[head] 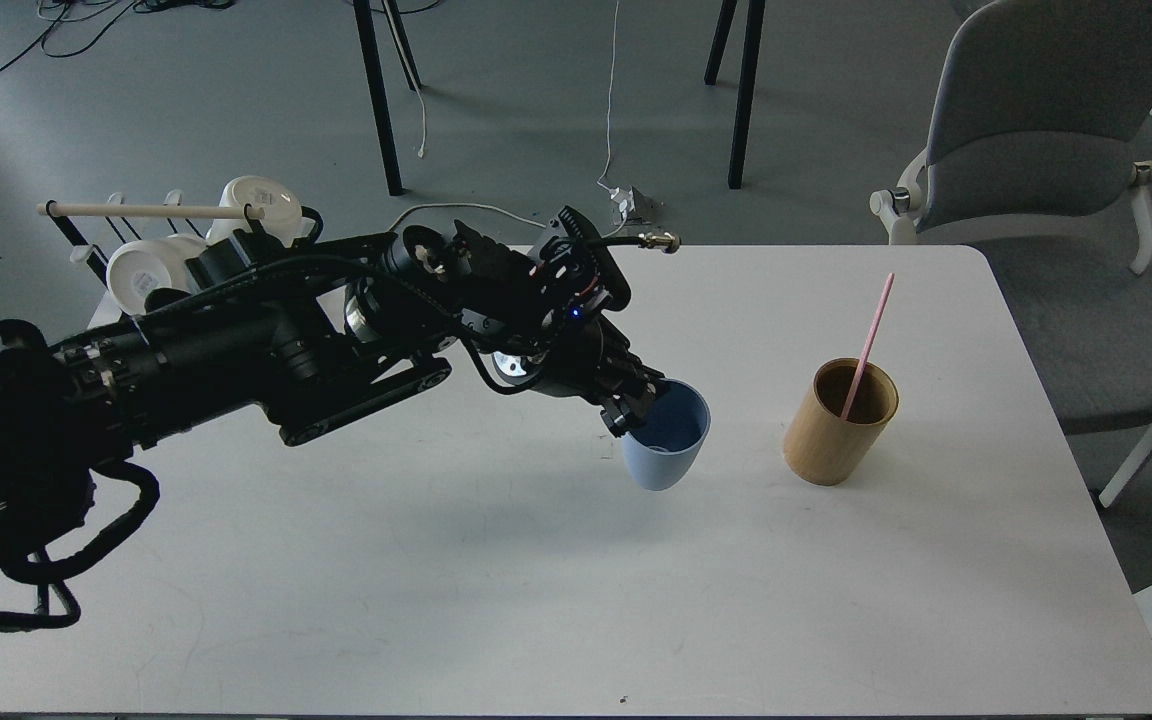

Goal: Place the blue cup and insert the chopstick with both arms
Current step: 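Carry the blue cup with the left gripper beside the tan cup and set it down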

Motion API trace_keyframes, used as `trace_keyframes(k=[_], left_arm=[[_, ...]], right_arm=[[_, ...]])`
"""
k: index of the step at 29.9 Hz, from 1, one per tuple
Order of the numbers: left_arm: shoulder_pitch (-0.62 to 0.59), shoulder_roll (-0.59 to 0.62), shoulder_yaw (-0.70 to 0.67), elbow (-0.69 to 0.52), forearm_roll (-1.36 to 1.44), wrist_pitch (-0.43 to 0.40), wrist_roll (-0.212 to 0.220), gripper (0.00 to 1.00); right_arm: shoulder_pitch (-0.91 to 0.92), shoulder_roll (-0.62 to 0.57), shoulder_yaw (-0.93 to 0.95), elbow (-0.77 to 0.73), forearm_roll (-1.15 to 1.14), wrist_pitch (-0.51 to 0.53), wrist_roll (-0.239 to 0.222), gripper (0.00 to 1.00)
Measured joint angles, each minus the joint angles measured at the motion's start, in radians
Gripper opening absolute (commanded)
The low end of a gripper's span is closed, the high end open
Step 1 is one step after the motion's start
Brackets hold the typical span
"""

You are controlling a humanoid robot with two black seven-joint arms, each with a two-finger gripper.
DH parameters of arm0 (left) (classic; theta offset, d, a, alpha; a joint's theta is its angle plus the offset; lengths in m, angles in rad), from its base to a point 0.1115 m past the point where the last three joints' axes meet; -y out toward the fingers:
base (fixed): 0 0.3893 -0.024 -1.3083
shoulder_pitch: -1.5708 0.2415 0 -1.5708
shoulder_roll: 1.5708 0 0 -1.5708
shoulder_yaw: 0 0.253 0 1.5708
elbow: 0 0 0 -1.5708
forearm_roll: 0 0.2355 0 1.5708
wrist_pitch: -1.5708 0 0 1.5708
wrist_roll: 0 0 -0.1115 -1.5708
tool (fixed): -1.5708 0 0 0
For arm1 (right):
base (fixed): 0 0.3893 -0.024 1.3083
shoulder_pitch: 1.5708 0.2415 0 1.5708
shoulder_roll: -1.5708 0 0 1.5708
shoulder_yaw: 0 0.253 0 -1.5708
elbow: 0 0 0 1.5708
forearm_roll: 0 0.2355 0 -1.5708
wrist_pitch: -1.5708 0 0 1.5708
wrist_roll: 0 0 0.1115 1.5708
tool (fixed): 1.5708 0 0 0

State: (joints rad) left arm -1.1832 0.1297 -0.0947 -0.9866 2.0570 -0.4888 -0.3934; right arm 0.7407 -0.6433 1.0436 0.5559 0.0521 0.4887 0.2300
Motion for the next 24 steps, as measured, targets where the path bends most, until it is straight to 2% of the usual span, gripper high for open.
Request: trace_keyframes(k=[7, 19, 22, 24], left_arm=[[0.012, -0.116, 0.054, 0.138, 0.000, 0.022, 0.051, 0.04], [0.034, -0.128, 0.107, 0.181, 0.000, 0.048, 0.067, 0.08], [0.040, -0.128, 0.107, 0.181, 0.000, 0.048, 0.067, 0.16], [0.041, -0.127, 0.106, 0.181, -0.002, 0.047, 0.065, 0.37]], right_arm=[[-0.007, -0.029, 0.002, 0.000, 0.001, 0.000, 0.000, 0.99], [-0.014, -0.030, 0.001, -0.001, 0.001, 0.000, 0.000, 0.99], [-0.014, -0.030, 0.001, -0.001, 0.000, 0.000, 0.000, 0.99], [-0.014, -0.030, 0.000, -0.001, 0.000, 0.000, 0.000, 0.99]])
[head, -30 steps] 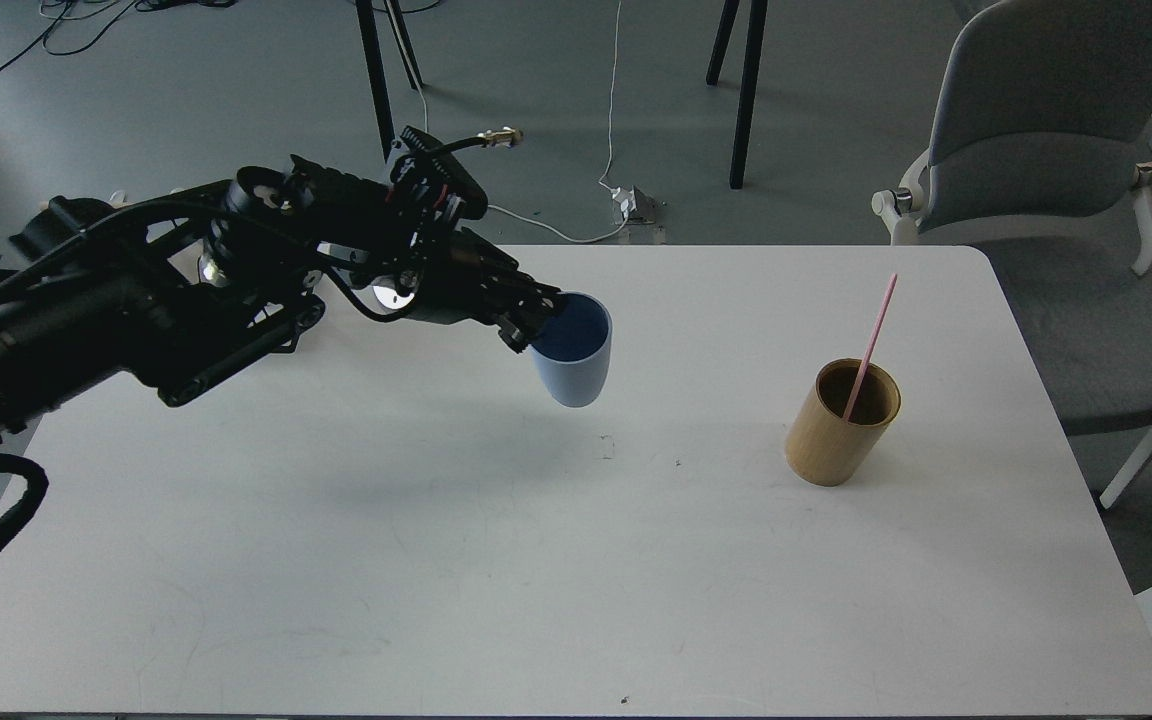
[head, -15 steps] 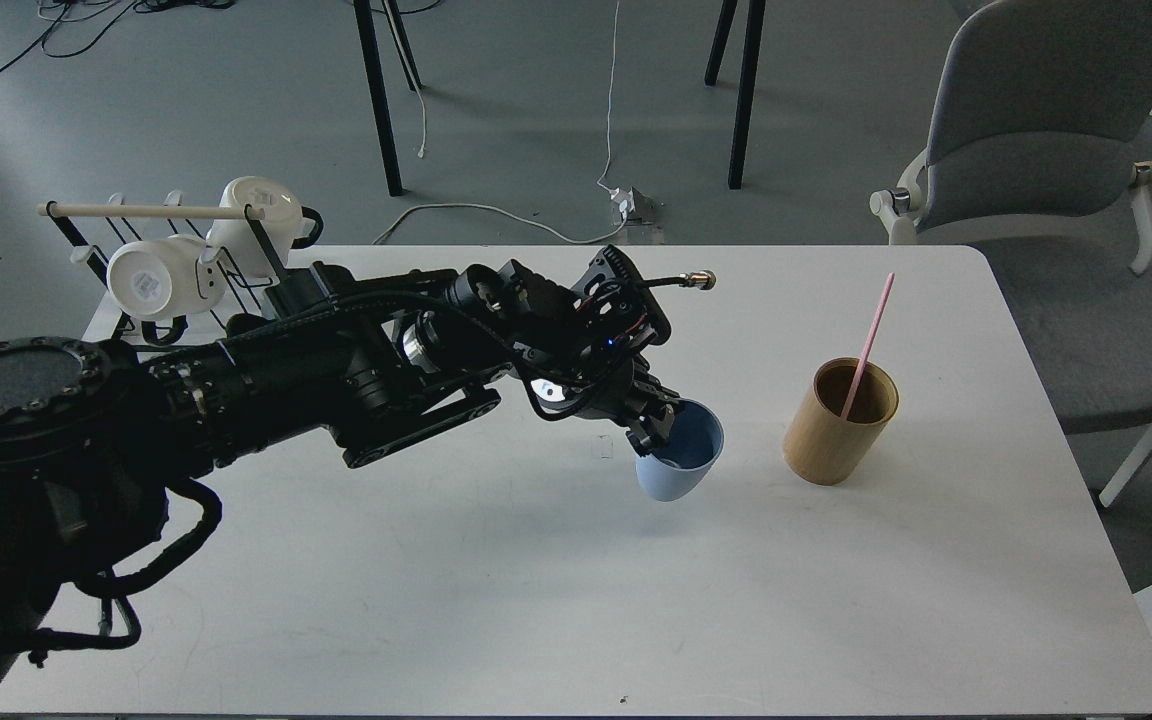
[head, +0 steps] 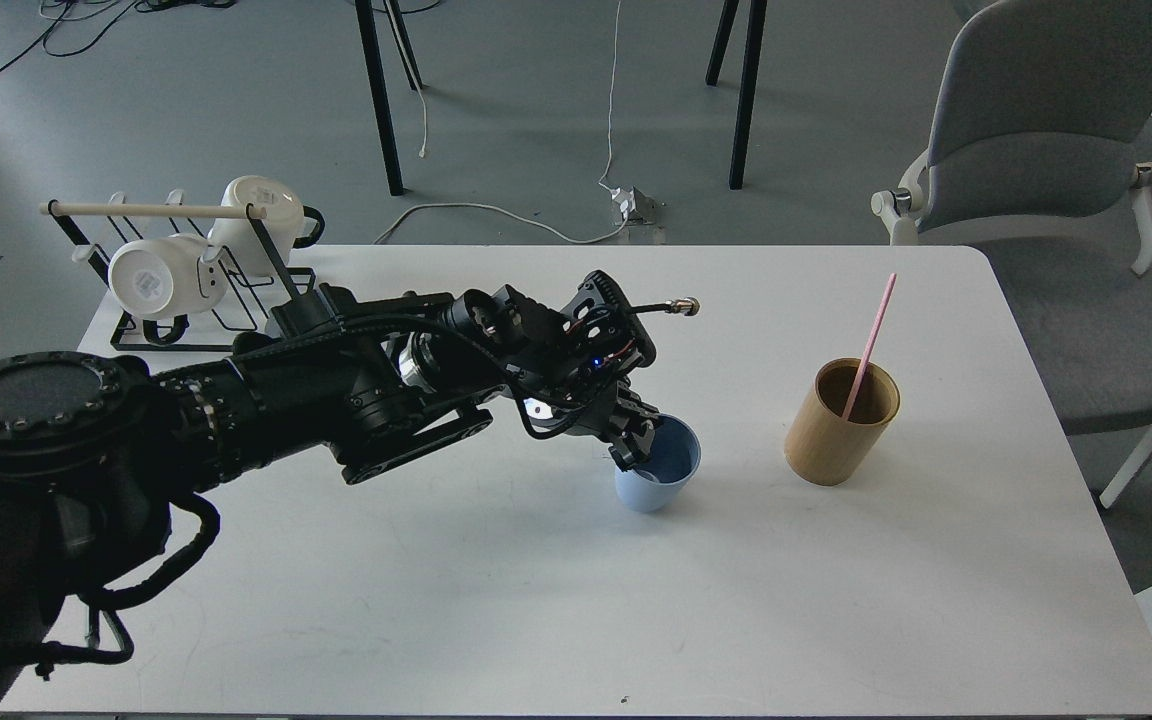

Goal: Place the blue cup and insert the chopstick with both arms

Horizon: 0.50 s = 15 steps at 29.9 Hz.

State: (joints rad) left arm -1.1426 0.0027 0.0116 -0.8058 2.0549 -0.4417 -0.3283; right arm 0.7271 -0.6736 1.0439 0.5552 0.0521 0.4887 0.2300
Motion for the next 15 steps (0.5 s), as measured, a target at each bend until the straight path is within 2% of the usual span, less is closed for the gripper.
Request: trace_keyframes(k=[2, 7, 11, 15], left_arm=[[0.000, 0.002, -0.005, -0.002, -0.005, -0.001, -0.001, 0.64], [-0.002, 0.018, -0.023, -0.011, -0.018, 0.002, -0.002, 0.70], [-0.003, 0.065, -0.065, -0.020, -0.094, 0.037, -0.010, 0.84], [-0.001, 0.142, -0.178, -0.034, -0.287, 0.074, -0.014, 0.97]], right_arm=[[0.000, 0.000, -0.001, 0.000, 0.000, 0.000, 0.000, 0.99], [0.000, -0.003, -0.003, 0.000, 0.000, 0.000, 0.000, 0.99], [0.002, -0.020, -0.016, 0.003, 0.000, 0.000, -0.003, 0.99], [0.012, -0.045, -0.041, 0.047, -0.006, 0.000, -0.005, 0.99]])
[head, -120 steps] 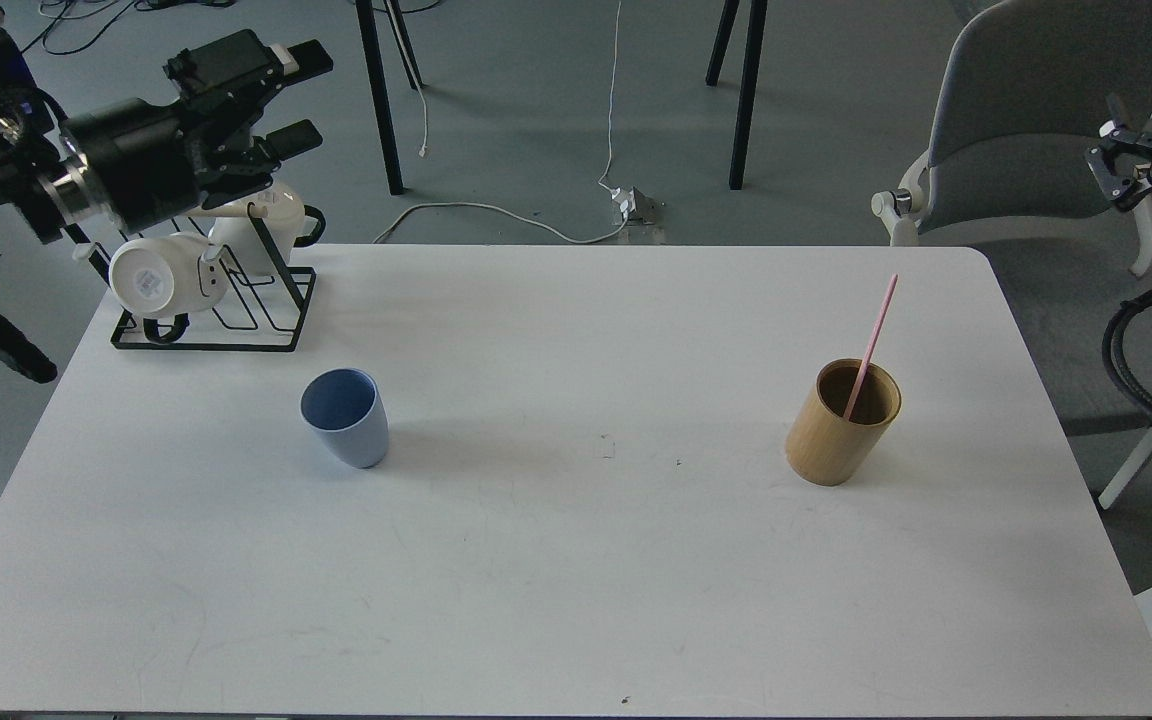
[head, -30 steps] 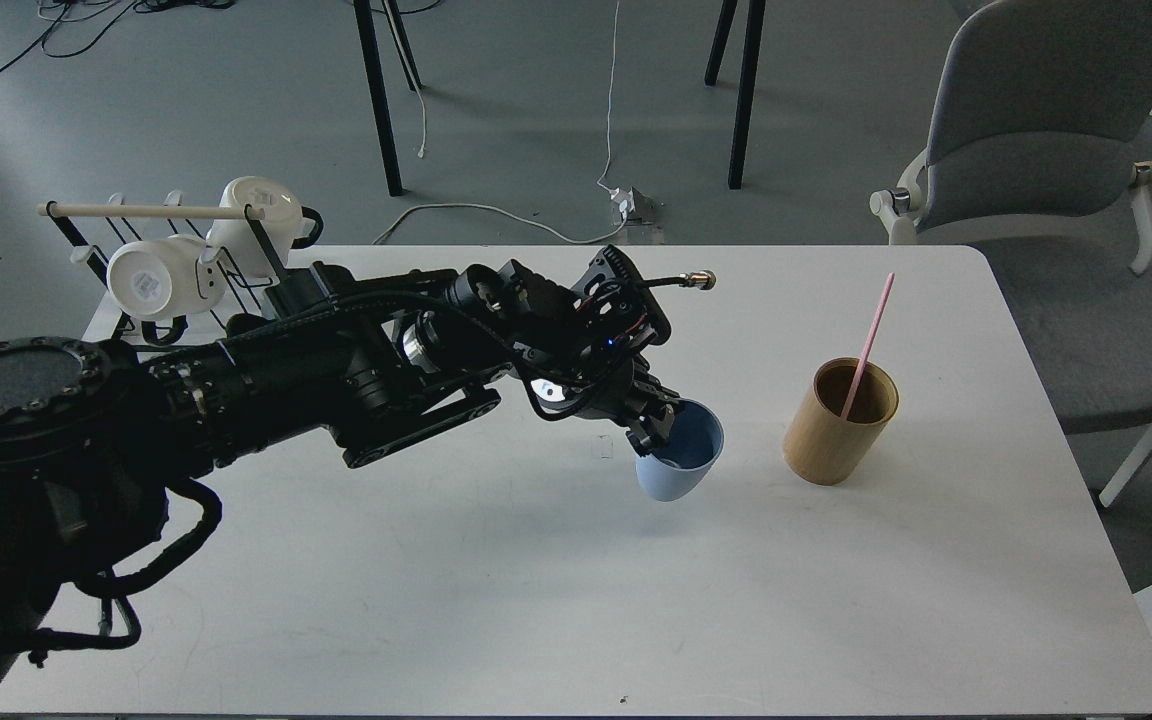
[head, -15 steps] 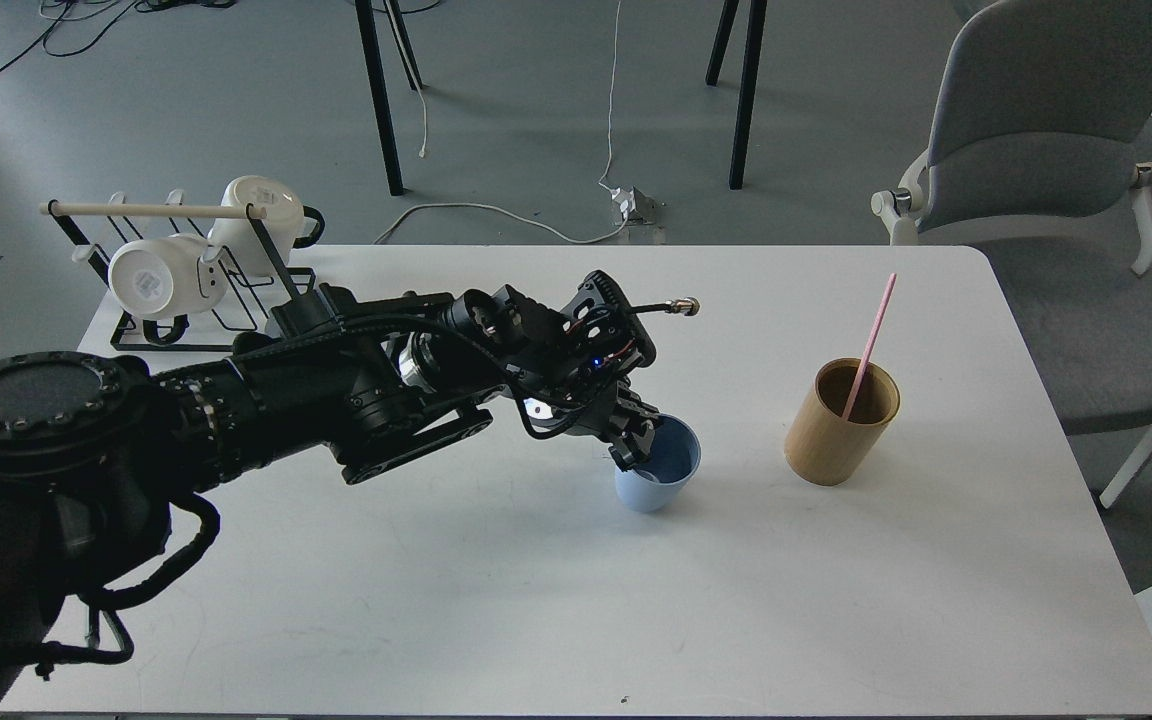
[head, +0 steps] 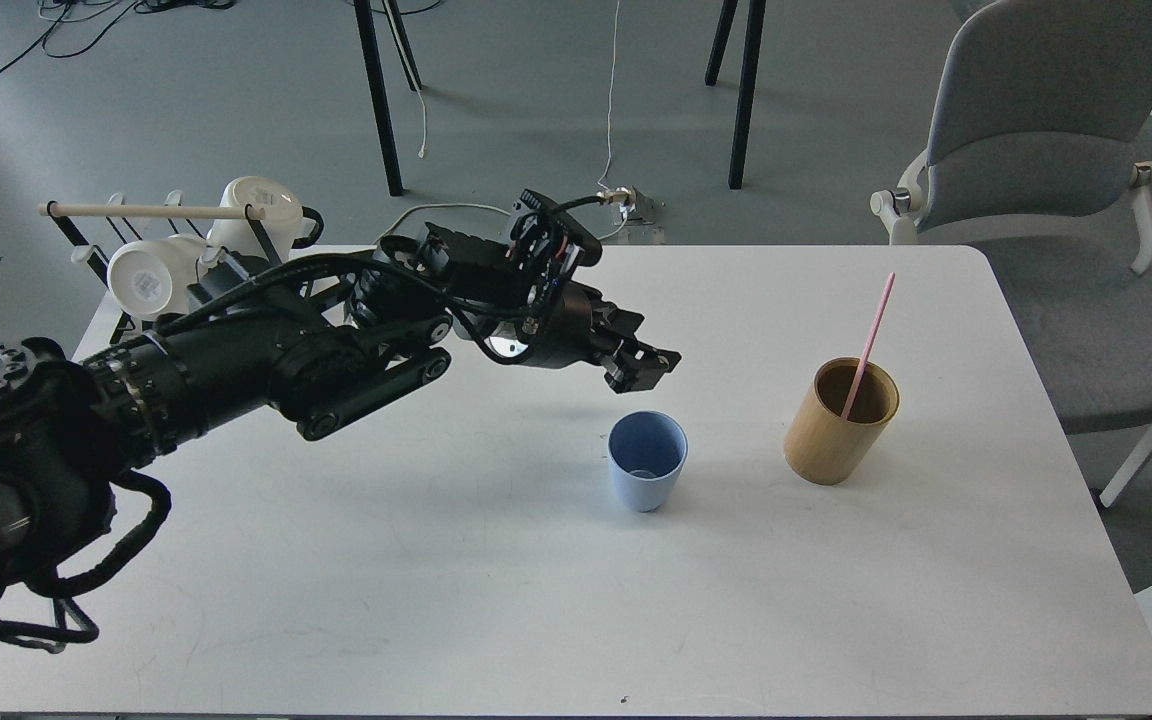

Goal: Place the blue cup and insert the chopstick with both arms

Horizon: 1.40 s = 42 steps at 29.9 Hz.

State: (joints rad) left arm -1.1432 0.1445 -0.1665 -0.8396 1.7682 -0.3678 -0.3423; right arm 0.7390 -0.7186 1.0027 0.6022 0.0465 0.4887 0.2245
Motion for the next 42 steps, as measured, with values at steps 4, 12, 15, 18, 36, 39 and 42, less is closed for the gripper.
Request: trace_keyframes(k=[4, 12, 15, 18, 36, 39, 42], left_arm=[[0.009, 0.057, -0.158, 0.008, -0.347, 0.006, 0.005, 0.99], [0.019, 0.170, -0.257, 0.094, -1.087, -0.007, 0.001, 1.00], [0.033, 0.177, -0.310, 0.130, -1.381, -0.028, 0.001, 1.00], [0.053, 0.177, -0.364, 0.151, -1.648, -0.049, 0.005, 1.00], [0.159, 0.175, -0.435, 0.516, -2.013, -0.121, 0.070, 1.00], [0.161, 0.177, -0.436, 0.520, -2.016, -0.121, 0.073, 1.00], [0.163, 0.169, -0.434, 0.520, -2.017, -0.121, 0.074, 1.00]], right_arm=[[0.003, -0.084, -0.058, 0.113, -0.013, 0.000, 0.003, 0.99], [-0.007, -0.292, -0.155, 0.449, -0.102, -0.054, 0.006, 0.99], [-0.007, -0.344, -0.193, 0.566, -0.203, -0.118, 0.006, 0.99], [-0.004, -0.368, -0.210, 0.650, -0.349, -0.188, 0.005, 0.99], [-0.018, -0.355, -0.573, 0.883, -1.179, -0.514, 0.003, 0.93], [-0.019, -0.304, -0.624, 0.843, -1.245, -0.531, 0.002, 0.88], [-0.022, -0.235, -0.660, 0.777, -1.291, -0.542, 0.002, 0.82]])
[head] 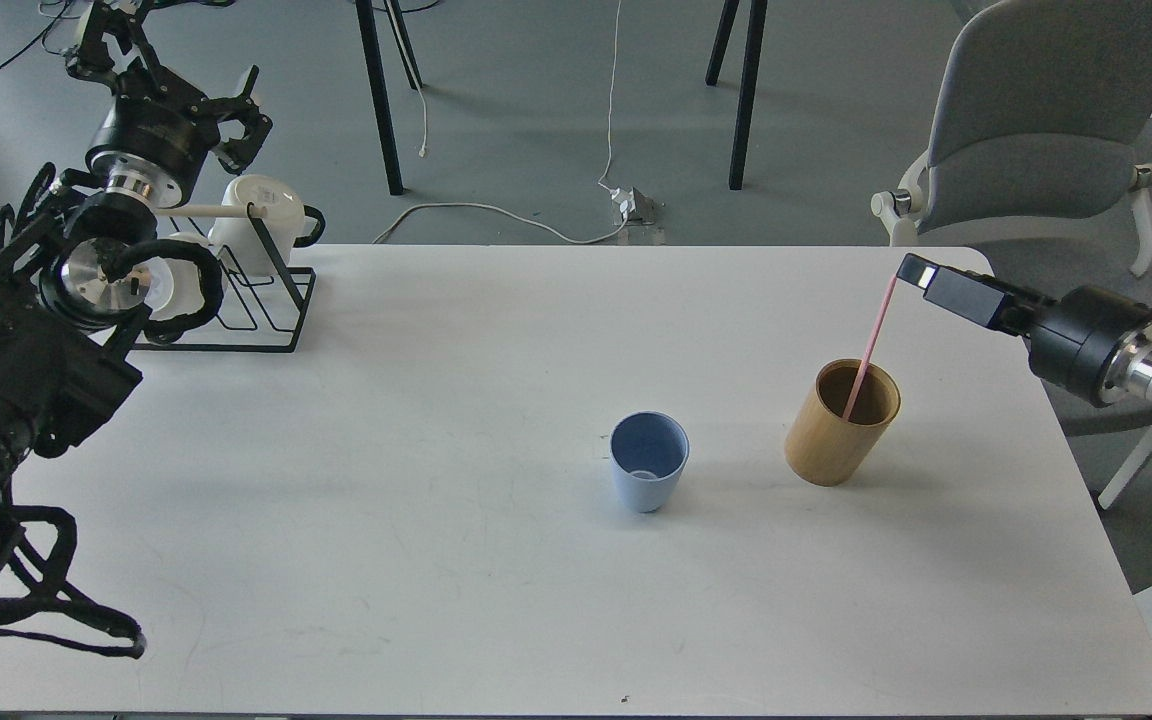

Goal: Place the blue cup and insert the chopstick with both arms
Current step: 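Reach the right gripper to the pink stick in the tan cup and grasp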

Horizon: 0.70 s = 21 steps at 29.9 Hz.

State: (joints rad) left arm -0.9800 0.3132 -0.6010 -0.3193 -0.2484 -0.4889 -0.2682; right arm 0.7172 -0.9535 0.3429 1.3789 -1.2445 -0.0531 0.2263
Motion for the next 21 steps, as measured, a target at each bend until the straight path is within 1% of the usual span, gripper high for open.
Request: trace_keyframes(k=[3, 5, 7, 9, 11, 14, 16, 20, 21], left_arm=[[0.009, -0.008, 0.007, -0.003, 0.002, 0.000, 0.001, 1.00], [0.015, -0.009, 0.008, -0.004, 0.003, 0.000, 0.001, 1.00], [0.019, -0.009, 0.008, -0.004, 0.003, 0.000, 0.001, 1.00], [0.019, -0.009, 0.008, -0.004, 0.003, 0.000, 0.001, 1.00], [0.019, -0.009, 0.007, -0.003, 0.003, 0.000, 0.001, 1.00], [0.020, -0.010, 0.009, -0.001, 0.003, 0.000, 0.001, 1.00], [0.020, -0.009, 0.010, 0.000, 0.003, 0.000, 0.001, 1.00], [0.020, -0.002, 0.010, 0.002, 0.003, 0.000, 0.001, 1.00], [0.020, 0.000, 0.009, 0.002, 0.003, 0.000, 0.001, 1.00]], right_arm=[[0.000, 0.061, -0.022, -0.061, -0.045, -0.007, 0.000, 0.75], [0.000, 0.086, -0.034, -0.090, -0.078, -0.008, 0.001, 0.69], [-0.001, 0.102, -0.045, -0.112, -0.103, -0.008, 0.000, 0.65], [-0.001, 0.117, -0.059, -0.137, -0.120, -0.008, -0.006, 0.61], [0.001, 0.144, -0.071, -0.165, -0.126, -0.008, -0.014, 0.55], [0.005, 0.177, -0.077, -0.199, -0.129, -0.008, -0.017, 0.36], [0.008, 0.188, -0.079, -0.212, -0.130, -0.008, -0.019, 0.32], [0.009, 0.194, -0.083, -0.218, -0.131, -0.008, -0.034, 0.09], [0.009, 0.194, -0.083, -0.218, -0.133, -0.008, -0.038, 0.06]])
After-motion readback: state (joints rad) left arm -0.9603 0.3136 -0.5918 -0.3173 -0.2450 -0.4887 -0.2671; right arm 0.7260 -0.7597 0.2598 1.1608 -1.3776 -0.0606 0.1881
